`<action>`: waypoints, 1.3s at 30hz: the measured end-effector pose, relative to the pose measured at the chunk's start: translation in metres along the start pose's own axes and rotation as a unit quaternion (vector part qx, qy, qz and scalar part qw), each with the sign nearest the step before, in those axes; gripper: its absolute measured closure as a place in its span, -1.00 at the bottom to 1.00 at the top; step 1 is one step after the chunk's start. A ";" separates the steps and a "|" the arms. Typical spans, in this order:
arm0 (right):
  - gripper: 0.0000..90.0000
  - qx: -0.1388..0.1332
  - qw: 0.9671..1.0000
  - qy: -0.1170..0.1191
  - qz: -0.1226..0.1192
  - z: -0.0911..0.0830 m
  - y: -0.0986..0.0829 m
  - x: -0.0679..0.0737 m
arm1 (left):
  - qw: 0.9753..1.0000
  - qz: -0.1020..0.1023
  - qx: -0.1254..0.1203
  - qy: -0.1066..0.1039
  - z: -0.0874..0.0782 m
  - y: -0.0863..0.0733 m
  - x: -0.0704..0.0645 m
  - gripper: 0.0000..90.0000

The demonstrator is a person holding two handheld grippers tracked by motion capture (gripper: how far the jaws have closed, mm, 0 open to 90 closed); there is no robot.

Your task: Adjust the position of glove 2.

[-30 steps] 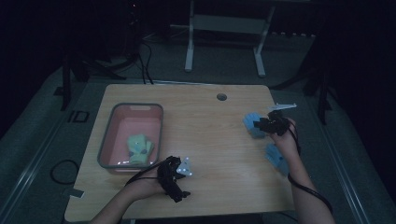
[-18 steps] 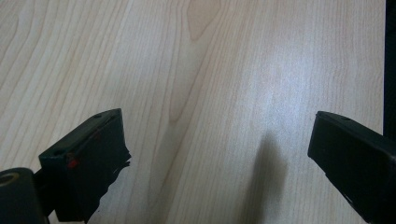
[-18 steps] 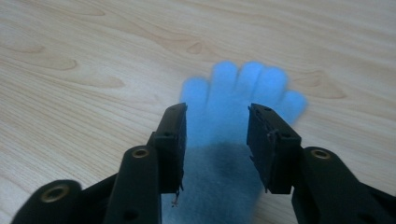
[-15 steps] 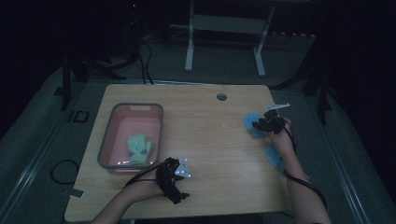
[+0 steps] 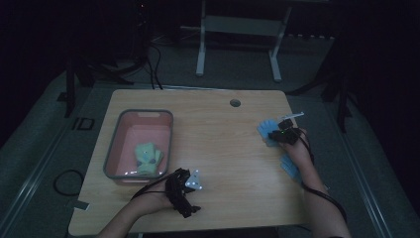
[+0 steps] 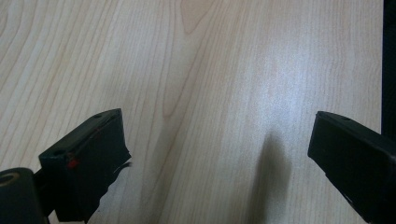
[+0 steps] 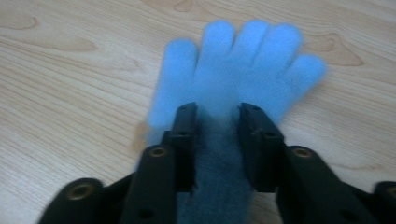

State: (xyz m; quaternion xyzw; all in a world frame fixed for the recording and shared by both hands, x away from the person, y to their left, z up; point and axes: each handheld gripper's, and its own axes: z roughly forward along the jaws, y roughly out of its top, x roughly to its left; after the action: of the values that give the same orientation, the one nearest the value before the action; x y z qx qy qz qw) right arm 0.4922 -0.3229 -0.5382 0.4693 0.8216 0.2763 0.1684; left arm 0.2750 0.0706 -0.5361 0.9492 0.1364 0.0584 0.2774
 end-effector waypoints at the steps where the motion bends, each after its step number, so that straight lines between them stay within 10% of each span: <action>1: 0.68 0.002 1.000 0.003 0.006 0.000 0.001 0.001 | 1.000 -0.001 -0.001 0.000 0.000 0.000 0.000 -0.90; 10: 0.92 0.016 0.999 -0.023 0.037 -0.004 0.011 0.016 | 1.000 0.003 0.003 -0.001 -0.002 -0.002 0.000 -0.90; 26: 0.94 -0.050 0.998 0.024 0.010 -0.066 0.030 0.091 | 1.000 0.010 -0.003 -0.002 -0.003 0.001 -0.006 -0.90; 39: 0.94 -0.081 0.993 0.081 -0.003 -0.093 0.001 0.152 | 1.000 0.012 -0.021 0.005 -0.004 0.002 -0.009 -0.90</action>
State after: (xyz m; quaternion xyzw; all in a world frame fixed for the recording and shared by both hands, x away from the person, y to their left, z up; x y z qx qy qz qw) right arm 0.3668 -0.2180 -0.4669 0.4275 0.8088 0.3787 0.1400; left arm 0.2659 0.0687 -0.5320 0.9443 0.1253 0.0695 0.2962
